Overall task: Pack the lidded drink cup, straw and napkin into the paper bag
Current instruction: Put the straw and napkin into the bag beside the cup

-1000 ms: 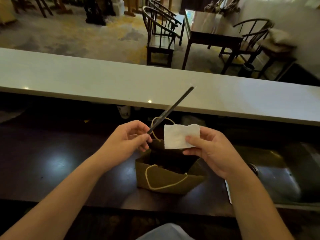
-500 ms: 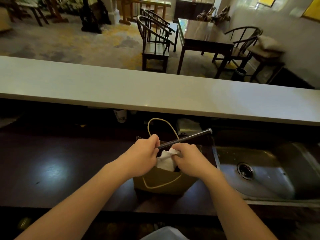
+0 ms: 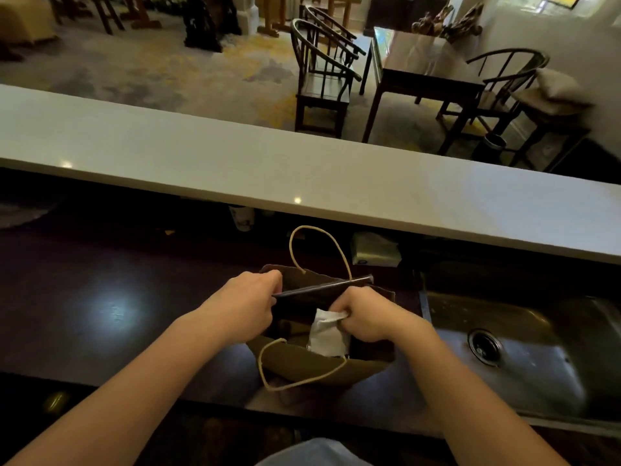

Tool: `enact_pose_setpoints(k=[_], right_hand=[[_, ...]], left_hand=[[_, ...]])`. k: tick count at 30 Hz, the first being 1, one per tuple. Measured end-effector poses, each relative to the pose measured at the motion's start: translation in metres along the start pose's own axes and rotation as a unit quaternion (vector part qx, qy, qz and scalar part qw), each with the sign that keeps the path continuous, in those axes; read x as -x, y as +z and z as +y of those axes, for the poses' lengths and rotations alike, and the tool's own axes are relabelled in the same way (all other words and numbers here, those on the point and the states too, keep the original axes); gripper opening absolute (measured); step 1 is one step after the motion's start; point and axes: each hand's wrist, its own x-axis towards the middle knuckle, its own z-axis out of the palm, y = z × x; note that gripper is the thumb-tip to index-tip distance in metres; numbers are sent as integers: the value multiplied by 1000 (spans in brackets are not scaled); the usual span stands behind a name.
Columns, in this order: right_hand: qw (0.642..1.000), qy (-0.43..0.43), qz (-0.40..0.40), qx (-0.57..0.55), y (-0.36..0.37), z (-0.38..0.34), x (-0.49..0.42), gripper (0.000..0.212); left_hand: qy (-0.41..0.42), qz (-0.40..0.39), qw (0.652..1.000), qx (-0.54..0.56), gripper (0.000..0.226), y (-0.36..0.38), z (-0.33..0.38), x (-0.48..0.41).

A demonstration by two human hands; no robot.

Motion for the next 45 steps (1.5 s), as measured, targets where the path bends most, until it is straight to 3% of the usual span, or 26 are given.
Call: enact_pose_setpoints(k=[5,10,14,16,21,26,30,32,34,37,40,42,45], right_hand=[[993,-26,-88,74,14,-30,-28,29],[981,31,-127,140,39,-41,-80,28],[972,159,-169,-29,54,-23,-103,44],[963,174,-196,-67,61,-19,-105,44],[955,174,-217,-104,79,-7,-109,39],[968,136,-209,-40,69,-3,-110,39],[968,104,-221,-62,49,-12,-91,39],[979,44,-192,-52,36,-11,-71,49],[973,8,-163,-163,24,-6,-42,57],[876,-47,-117,-466,8,-7,2,41],[806,-120,-20,-579,2,-15,26,31],[807,-134,47,-574,1,-19,30,25],[857,-121,126,-485,-2,-17,33,15]], left_hand=[[-6,13,1000,25,3,-1,2,0],[-17,20,999,36,1,1,-2,1],[-39,17,998,49,2,1,-6,4],[-45,9,997,56,2,2,-7,7],[-51,-4,997,62,4,7,-1,11],[-30,-8,998,47,7,4,7,14],[-25,-29,997,66,9,0,6,17],[-22,-33,996,80,9,0,5,17],[-14,-23,996,81,9,0,3,18],[18,-1,997,72,8,2,4,17],[61,23,996,68,11,9,10,15],[79,38,994,72,9,12,11,13],[80,46,992,87,30,12,10,17]])
